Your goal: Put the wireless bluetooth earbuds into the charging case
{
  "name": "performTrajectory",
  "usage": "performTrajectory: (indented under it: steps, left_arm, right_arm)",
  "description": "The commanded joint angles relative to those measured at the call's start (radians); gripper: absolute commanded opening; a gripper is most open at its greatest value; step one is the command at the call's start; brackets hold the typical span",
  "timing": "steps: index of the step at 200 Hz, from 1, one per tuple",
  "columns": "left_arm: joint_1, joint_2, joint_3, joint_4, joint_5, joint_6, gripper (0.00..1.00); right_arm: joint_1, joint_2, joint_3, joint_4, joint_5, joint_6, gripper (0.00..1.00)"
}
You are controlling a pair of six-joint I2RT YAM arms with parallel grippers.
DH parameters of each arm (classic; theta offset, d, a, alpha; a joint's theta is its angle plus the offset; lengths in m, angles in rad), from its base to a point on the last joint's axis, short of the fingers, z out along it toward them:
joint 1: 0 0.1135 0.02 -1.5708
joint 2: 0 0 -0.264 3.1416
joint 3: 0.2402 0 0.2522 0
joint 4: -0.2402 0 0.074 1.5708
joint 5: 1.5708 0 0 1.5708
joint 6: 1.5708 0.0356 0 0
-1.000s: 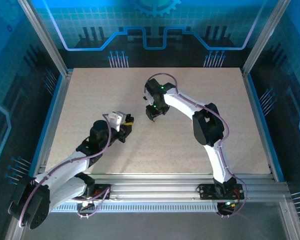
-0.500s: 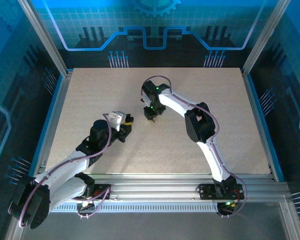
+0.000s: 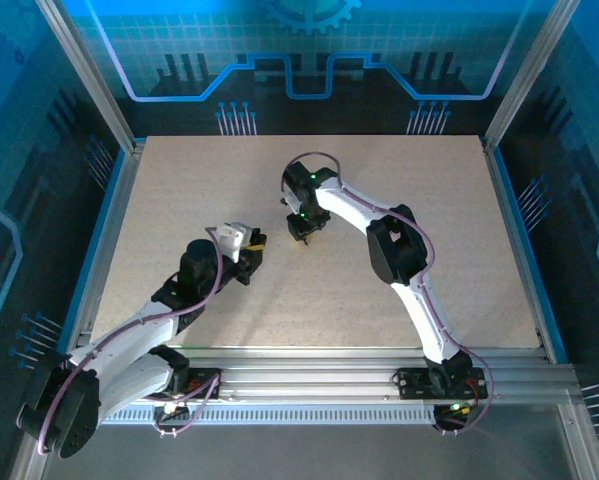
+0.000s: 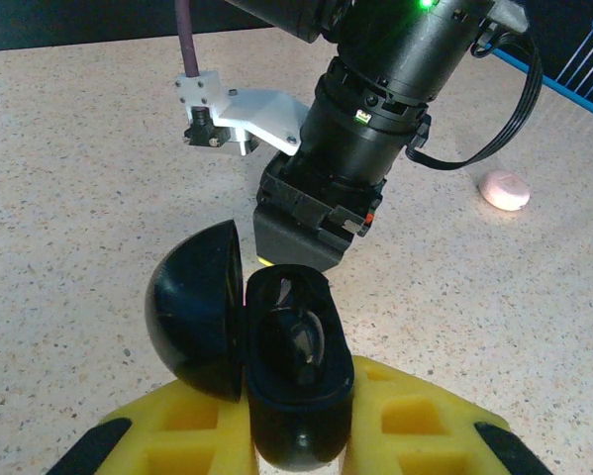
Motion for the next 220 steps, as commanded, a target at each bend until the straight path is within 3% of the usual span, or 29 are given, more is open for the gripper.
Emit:
performTrajectory:
  steps: [1,102,220]
  left_arm:
    - [0.010,-0.015,0.027,-0.008,-0.013,0.029,0.11]
    - [0.011,-0.021,0.022,-0.012,-0.016,0.033,0.11]
    - [0.011,-0.011,0.026,-0.009,-0.012,0.039,0.11]
  right_arm:
    - [0.012,0.039,0.037,-0.041,0.001,-0.011,0.36]
    - [0.045,0.023,0.036,-0.080,0.044,0.054,0.37]
    - [0.045,0.020,0.039,-0.083,0.093,0.093,0.22]
